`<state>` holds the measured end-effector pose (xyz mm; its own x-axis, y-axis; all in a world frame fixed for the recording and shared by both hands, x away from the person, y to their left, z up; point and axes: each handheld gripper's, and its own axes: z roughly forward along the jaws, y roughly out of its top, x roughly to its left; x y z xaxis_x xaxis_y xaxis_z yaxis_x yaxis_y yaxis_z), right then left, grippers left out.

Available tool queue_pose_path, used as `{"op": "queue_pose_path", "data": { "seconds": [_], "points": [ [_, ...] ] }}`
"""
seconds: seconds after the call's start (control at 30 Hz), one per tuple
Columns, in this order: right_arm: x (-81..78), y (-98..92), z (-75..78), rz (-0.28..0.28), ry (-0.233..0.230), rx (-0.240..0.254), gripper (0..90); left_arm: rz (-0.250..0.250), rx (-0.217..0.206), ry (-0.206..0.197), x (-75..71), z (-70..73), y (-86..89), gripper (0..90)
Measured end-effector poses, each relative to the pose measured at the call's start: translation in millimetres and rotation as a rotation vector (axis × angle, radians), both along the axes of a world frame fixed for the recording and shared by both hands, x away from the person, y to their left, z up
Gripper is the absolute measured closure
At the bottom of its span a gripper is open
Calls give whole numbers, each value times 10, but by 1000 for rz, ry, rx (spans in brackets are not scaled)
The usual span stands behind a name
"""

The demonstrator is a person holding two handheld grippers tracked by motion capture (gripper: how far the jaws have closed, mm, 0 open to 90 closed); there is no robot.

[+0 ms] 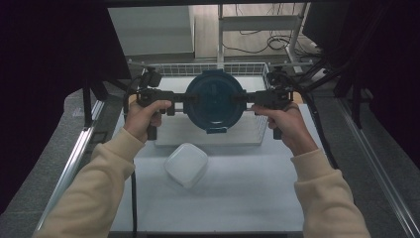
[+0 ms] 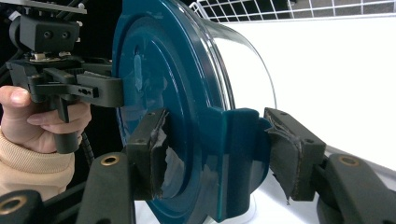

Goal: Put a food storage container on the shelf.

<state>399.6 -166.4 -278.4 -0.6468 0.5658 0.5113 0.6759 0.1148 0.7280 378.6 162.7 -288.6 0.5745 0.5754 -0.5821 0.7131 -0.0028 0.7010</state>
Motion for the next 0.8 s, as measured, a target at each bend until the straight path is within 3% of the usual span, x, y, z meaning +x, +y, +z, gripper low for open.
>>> {"op": "queue_pose_path", "data": {
  "seconds": [0.5,0.8],
  "points": [
    [239,145,206,2,7,11,419,9,-2,8,244,220,142,430],
    [485,205,187,-10,33,9,420,11,-23,32,526,158,198,428]
  ]
}}
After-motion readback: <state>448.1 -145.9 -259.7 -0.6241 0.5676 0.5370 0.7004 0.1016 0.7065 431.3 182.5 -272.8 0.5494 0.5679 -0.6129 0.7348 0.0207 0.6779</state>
